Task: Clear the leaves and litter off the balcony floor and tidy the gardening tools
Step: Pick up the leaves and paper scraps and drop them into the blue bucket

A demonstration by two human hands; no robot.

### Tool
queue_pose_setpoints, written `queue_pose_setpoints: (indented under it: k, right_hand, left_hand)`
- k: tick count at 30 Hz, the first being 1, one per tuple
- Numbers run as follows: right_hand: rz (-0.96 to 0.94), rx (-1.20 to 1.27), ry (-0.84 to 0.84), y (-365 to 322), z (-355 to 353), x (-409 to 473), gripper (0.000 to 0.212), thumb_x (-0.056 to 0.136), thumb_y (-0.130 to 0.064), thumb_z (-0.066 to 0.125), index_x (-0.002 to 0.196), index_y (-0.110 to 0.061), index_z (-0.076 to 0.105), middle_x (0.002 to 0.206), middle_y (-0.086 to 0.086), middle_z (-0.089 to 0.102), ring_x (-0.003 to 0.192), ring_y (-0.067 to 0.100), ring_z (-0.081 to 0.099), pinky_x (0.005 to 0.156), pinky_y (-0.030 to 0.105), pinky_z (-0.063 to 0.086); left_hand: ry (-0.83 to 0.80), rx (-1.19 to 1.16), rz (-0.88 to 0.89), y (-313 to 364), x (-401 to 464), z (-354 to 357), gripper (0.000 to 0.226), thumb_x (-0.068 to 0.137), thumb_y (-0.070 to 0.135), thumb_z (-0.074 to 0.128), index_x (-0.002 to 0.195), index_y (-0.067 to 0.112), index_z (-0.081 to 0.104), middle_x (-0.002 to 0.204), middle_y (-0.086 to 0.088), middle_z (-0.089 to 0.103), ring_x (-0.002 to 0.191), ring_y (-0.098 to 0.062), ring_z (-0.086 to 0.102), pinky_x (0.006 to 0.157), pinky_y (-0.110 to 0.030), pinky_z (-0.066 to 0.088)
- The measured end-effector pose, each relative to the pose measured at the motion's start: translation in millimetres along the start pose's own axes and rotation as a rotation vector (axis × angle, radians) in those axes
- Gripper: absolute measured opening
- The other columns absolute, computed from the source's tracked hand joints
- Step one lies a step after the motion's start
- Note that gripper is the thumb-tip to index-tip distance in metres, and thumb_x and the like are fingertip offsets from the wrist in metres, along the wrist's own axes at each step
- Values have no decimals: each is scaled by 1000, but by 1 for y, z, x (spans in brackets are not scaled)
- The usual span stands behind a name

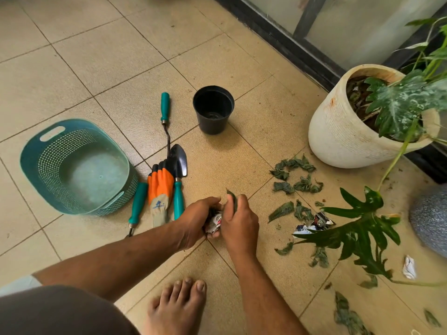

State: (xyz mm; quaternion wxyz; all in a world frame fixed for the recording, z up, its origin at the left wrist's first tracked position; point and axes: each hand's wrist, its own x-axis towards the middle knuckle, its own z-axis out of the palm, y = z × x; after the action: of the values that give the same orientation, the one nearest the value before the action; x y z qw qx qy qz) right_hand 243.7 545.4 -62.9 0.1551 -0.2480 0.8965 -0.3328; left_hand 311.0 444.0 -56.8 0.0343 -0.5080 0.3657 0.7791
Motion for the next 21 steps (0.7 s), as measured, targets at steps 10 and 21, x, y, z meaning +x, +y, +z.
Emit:
queue_pose_setpoints:
  k: [10, 21]
  right_hand:
    - [-261, -463, 9, -7, -2, -17, 45, 113, -50, 25, 103, -25, 60, 91, -5, 59, 72, 13, 57, 54, 27, 37]
    - [-393, -318, 107, 1, -11, -19, 32, 97, -24, 56, 129, -21, 62, 137, -3, 58, 126, 19, 53, 96, 41, 43]
  left_hand:
    - [163, 554, 109, -200, -19, -21, 46, 97, 60, 40, 127, 41, 70, 133, 1, 74, 117, -40, 73, 94, -57, 48]
    - [181, 628, 173, -191, -18, -16, 53, 88, 69, 46, 132, 46, 66, 134, 3, 74, 115, -39, 74, 93, -58, 47]
